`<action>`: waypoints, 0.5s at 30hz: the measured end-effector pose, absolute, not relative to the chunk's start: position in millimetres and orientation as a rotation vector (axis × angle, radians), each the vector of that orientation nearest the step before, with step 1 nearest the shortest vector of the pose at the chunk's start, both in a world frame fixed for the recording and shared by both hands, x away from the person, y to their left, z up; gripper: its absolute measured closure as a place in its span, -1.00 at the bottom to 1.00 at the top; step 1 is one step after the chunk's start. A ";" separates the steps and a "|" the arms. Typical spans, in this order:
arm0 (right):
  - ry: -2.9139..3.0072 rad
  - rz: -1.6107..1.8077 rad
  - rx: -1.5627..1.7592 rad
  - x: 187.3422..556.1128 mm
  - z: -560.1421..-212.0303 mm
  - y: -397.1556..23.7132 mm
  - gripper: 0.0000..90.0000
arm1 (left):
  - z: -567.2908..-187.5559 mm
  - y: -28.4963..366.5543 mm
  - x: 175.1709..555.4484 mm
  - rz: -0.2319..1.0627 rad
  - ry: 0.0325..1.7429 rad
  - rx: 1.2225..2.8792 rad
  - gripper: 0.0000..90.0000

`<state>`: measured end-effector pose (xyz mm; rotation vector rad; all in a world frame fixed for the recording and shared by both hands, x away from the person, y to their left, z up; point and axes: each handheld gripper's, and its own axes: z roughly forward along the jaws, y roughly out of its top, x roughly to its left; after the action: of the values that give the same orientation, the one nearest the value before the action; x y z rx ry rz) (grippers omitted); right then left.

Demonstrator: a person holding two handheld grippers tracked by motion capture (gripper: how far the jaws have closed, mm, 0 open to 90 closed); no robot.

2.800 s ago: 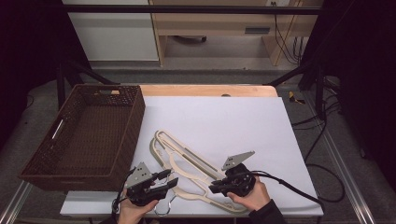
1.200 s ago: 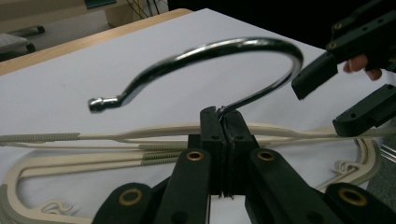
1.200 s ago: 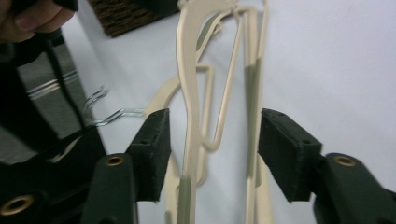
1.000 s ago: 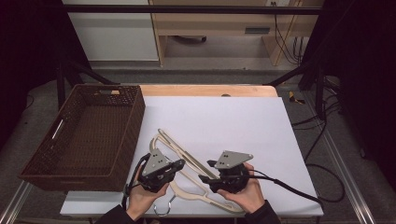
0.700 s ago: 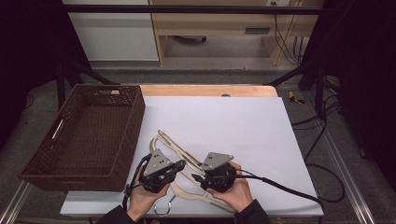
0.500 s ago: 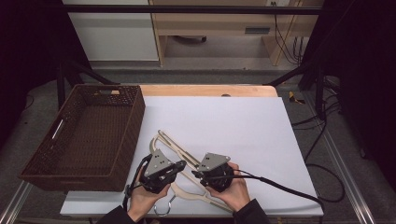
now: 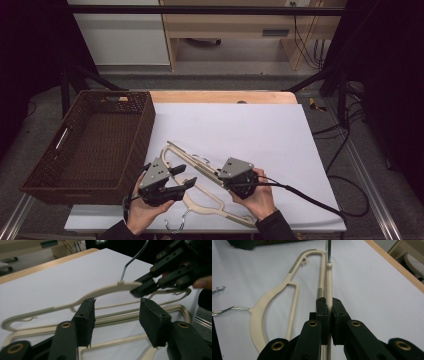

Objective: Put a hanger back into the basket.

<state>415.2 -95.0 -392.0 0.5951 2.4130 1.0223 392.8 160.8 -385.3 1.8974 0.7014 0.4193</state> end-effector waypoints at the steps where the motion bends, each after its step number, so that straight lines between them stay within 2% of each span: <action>1: 2.408 1.052 0.606 421.4 -385.7 -104.8 0.92 | -382.7 169.6 394.4 0.416 0.715 1.886 -0.19; 5: 2.399 1.103 0.626 426.7 -376.2 -114.4 0.92 | -377.7 179.7 396.8 0.414 0.732 1.870 -0.31; 9: 2.407 1.232 0.625 429.0 -356.8 -130.2 0.92 | -368.3 188.5 396.1 0.423 0.719 1.869 -0.54; 15: 2.511 1.299 0.519 422.4 -352.9 -134.9 0.92 | -362.6 189.8 394.6 0.413 0.683 1.908 -0.68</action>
<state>422.4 -134.9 -352.9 0.5193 2.5108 1.2991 394.6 189.8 -362.6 1.9083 0.6831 0.4128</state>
